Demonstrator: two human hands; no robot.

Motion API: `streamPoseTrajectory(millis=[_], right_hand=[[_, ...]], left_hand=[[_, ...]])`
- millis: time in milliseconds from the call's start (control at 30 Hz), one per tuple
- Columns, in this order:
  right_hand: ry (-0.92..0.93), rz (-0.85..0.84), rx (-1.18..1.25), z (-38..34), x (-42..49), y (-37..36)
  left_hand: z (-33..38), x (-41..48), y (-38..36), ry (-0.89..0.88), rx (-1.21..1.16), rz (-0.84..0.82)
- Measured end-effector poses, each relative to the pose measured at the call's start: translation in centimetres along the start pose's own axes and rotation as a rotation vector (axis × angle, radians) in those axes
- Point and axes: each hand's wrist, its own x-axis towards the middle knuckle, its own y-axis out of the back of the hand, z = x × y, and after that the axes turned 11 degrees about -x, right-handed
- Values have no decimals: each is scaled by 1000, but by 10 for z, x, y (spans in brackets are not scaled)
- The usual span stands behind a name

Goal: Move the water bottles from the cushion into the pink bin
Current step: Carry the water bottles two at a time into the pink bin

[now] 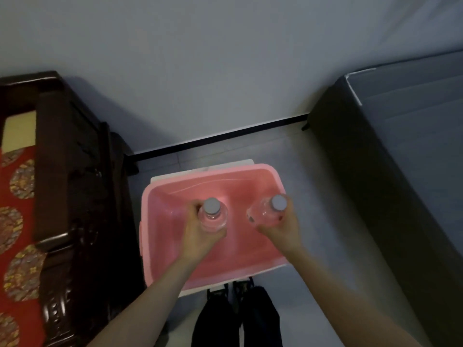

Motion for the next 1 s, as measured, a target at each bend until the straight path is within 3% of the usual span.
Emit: streamPoseTrajectory(millis=[200, 433, 667, 767, 900, 1000], right_hand=[[-9, -28, -90, 41, 48, -54], [-46, -110, -186, 63, 89, -95], [-25, -146, -11, 66, 106, -99], [-16, -202, -127, 62, 105, -95], [95, -167, -141, 49, 100, -75], [359, -143, -379, 40, 93, -56]], left_hand=[[-49, 43, -32, -32, 100, 128], [-91, 82, -48, -41, 117, 138], [-117, 88, -48, -5, 70, 132], [-116, 90, -50, 0, 81, 129], [-108, 93, -52, -16, 91, 121], [-100, 89, -48, -12, 121, 91]])
